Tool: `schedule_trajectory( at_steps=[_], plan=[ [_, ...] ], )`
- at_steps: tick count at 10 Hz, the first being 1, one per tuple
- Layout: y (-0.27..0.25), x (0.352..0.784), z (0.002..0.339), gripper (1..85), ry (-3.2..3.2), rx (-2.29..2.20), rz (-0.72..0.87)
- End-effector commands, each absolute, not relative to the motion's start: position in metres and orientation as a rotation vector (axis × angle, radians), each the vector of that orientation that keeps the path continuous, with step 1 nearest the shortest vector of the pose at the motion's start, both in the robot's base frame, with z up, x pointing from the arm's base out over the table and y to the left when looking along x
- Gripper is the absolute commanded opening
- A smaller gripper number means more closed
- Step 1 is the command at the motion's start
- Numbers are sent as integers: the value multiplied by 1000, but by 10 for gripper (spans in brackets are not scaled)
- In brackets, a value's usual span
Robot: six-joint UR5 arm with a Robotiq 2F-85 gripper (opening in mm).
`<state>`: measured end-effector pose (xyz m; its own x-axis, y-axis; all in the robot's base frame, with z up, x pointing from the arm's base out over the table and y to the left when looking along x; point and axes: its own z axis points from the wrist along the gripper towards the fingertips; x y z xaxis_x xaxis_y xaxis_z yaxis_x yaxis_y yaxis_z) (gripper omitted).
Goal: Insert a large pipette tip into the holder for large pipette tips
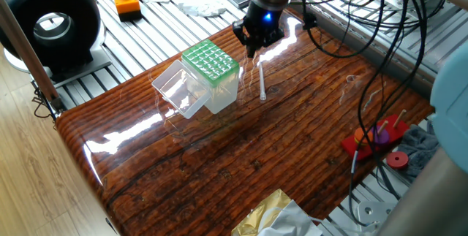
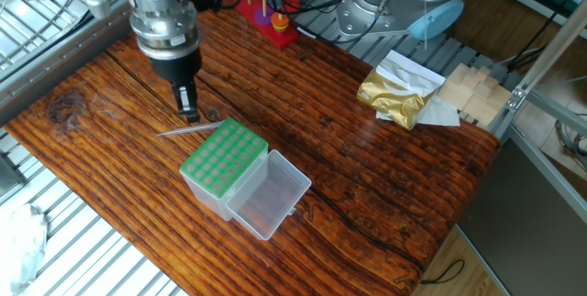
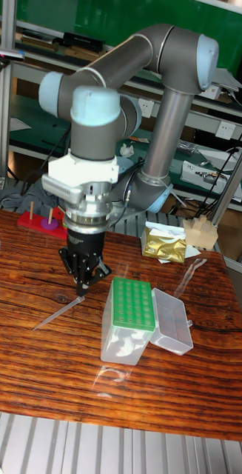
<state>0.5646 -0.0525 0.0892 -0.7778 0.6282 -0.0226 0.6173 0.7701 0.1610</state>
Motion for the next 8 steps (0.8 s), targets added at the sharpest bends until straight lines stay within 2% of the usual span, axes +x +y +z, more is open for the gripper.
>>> schedule_trajectory(
  at_steps=[1,3,5,6,8],
  plan=[
    [-81,564,63,10,2880,938,31],
    [-76,577,57,10,2805,970,17],
    [-73,589,59,10,2739,967,106],
    [-81,588,59,10,2732,970,73],
    [-77,587,67,10,2709,990,127]
  ],
)
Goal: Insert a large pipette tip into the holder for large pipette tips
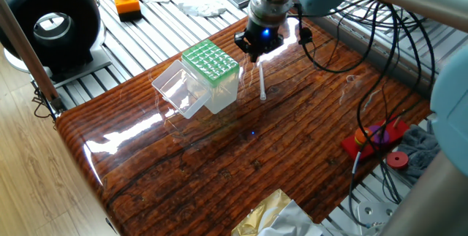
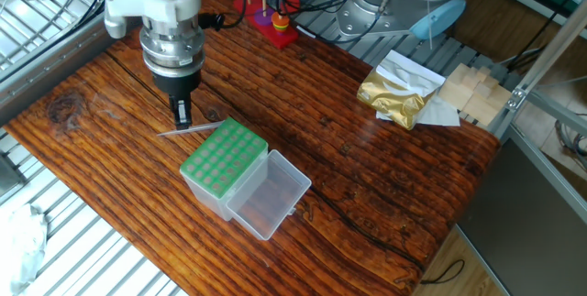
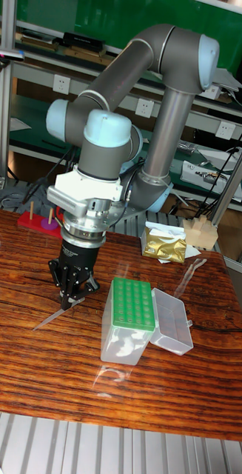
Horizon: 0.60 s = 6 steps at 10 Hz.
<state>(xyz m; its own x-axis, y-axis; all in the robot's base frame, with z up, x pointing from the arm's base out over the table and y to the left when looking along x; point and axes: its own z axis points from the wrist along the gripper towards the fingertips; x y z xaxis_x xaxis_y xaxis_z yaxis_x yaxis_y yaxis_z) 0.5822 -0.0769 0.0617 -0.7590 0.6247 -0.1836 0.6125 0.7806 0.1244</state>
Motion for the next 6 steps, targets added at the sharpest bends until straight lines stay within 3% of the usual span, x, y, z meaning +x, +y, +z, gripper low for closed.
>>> schedule_trajectory(
  at_steps=[1,6],
  plan=[
    [-80,585,67,10,2703,987,126],
    [-75,570,47,10,2767,1020,166]
  ],
)
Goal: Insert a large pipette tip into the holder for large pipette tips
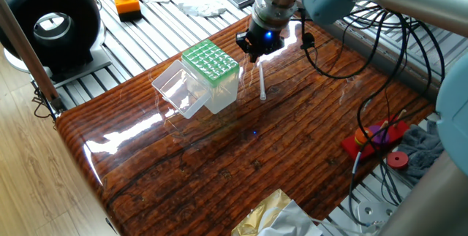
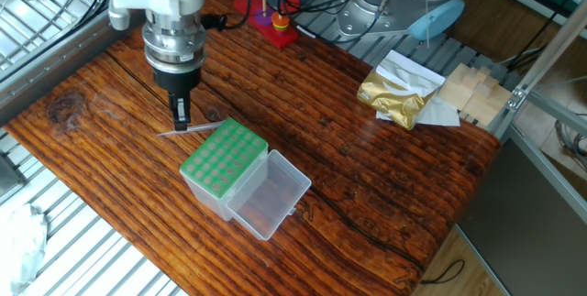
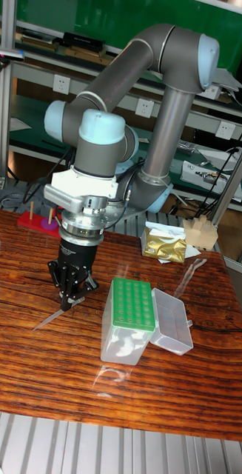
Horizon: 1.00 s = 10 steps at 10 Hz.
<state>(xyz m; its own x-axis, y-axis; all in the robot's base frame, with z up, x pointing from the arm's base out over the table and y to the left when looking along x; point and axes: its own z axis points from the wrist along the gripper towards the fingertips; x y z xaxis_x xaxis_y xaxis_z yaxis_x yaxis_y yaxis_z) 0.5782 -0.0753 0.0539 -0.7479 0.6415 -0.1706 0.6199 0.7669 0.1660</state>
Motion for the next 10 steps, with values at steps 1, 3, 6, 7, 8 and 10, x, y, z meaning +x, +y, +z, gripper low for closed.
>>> schedule_trajectory(
  at_steps=[1,3,6,7,8,10],
  plan=[
    [-79,564,44,10,2783,1018,135],
    [-78,561,41,10,2795,1009,118],
    [-78,565,41,10,2800,941,122],
    [-76,562,41,10,2815,945,122],
    [-83,561,41,10,2827,880,80],
    [-90,559,40,10,2835,858,38]
  ],
)
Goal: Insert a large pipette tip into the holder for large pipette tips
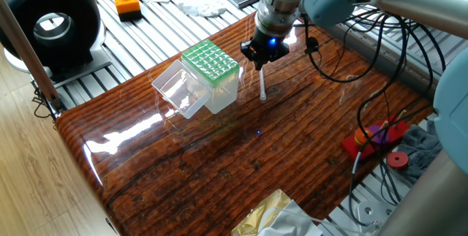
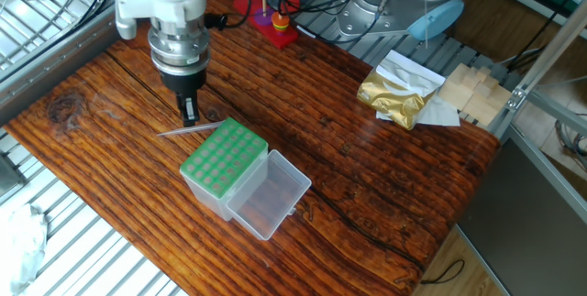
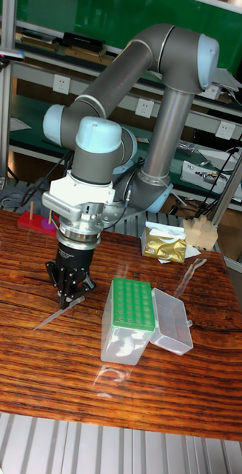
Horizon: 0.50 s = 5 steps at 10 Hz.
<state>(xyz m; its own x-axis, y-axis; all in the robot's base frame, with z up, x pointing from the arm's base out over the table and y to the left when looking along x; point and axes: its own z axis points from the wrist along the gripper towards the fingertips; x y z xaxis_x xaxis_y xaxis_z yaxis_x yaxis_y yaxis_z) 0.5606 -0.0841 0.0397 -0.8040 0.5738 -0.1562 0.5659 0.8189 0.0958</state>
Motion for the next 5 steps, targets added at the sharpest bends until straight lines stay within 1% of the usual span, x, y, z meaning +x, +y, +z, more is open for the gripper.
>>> schedule_trajectory(
  at_steps=[1,3,5],
  plan=[
    [-94,561,41,10,2821,868,20],
    [-102,561,41,10,2818,843,-29],
    [-124,556,42,10,2827,794,-164]
  ],
)
